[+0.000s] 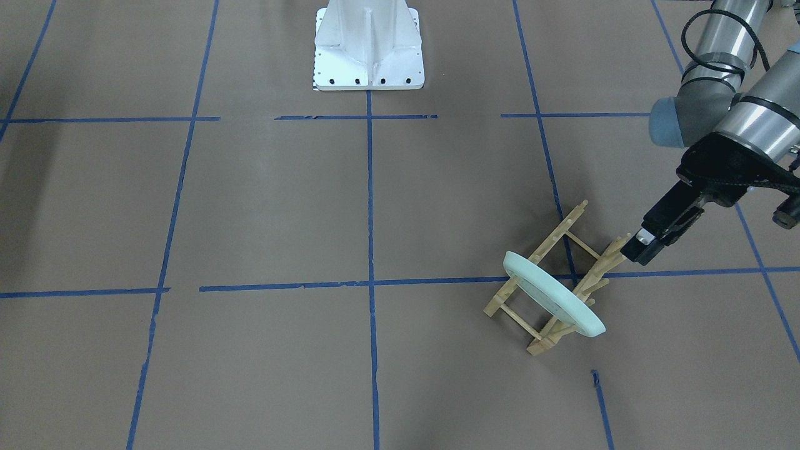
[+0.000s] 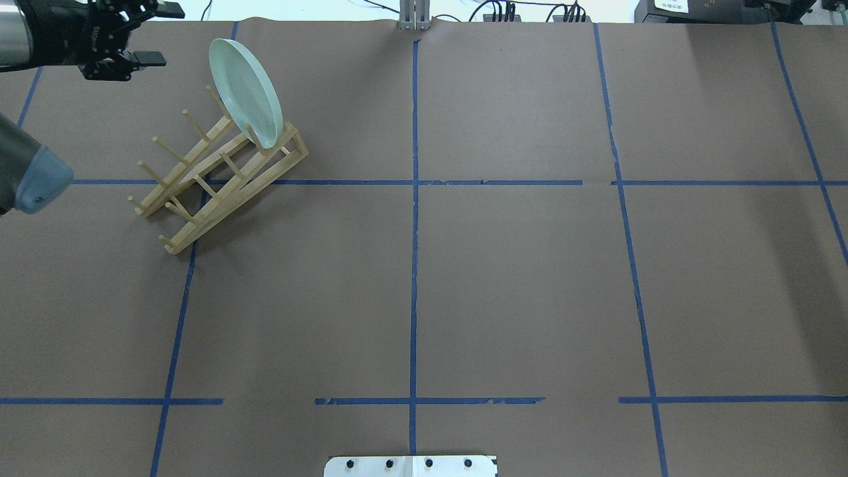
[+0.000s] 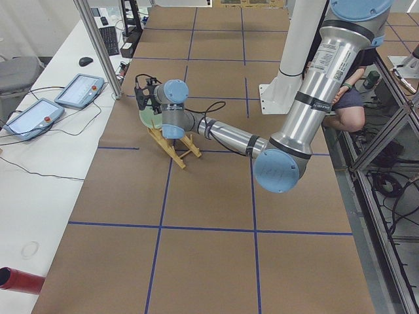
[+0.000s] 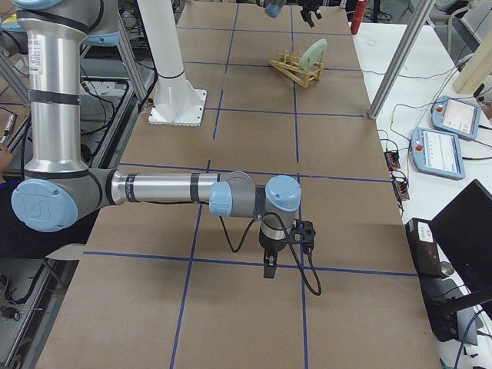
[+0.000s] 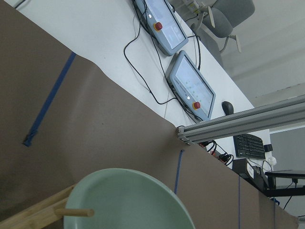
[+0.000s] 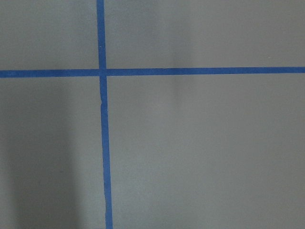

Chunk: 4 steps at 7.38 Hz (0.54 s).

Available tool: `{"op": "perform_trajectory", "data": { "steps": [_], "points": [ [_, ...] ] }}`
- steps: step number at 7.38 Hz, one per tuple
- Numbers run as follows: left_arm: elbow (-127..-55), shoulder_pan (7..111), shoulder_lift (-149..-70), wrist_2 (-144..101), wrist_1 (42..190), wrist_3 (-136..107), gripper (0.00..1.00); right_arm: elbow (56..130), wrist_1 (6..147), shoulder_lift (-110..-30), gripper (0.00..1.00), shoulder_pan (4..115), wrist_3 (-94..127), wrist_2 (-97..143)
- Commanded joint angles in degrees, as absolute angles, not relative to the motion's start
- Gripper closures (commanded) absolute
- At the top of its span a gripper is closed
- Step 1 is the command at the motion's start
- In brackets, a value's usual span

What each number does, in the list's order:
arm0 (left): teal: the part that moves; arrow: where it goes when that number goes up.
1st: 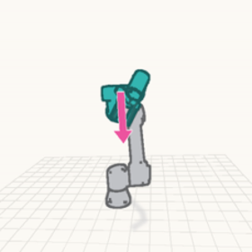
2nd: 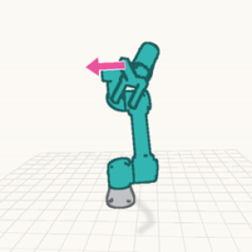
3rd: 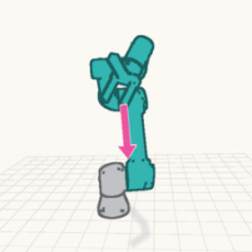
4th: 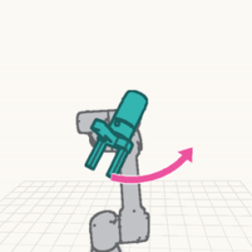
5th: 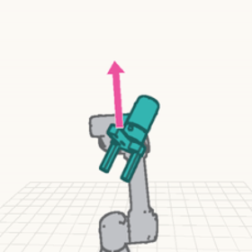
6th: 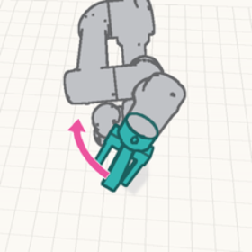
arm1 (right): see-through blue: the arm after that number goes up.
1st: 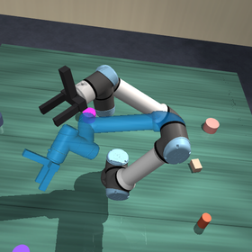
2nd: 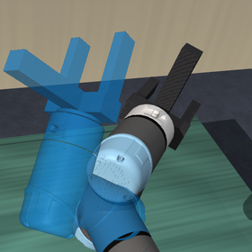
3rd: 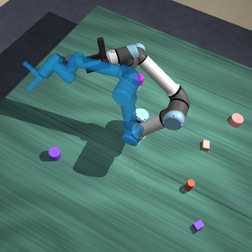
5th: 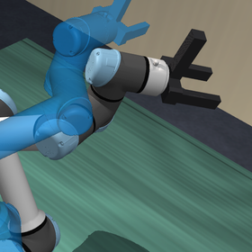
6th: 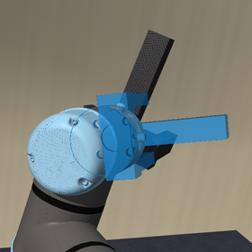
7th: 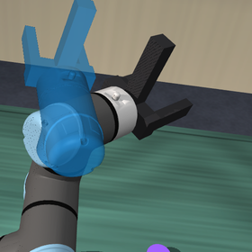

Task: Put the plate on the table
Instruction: 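Move the left gripper toward the top rim of the pale green plate in the rack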

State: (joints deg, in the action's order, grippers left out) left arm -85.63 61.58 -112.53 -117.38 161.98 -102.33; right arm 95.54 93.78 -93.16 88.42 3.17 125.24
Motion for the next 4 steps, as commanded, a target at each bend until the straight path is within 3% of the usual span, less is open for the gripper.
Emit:
{"op": "perform_trajectory", "data": {
  "steps": [1,4],
  "points": [
    [-83.9,56.6,-115.0,-110.9,162.2,-103.2,0.0,95.5,93.8,-93.2,0.0,88.4,3.2,125.2],
    [-80.4,55.7,-117.5,-110.5,162.1,-103.1,0.04,95.5,93.8,-93.2,0.0,88.4,3.2,125.2]
  ]
}}
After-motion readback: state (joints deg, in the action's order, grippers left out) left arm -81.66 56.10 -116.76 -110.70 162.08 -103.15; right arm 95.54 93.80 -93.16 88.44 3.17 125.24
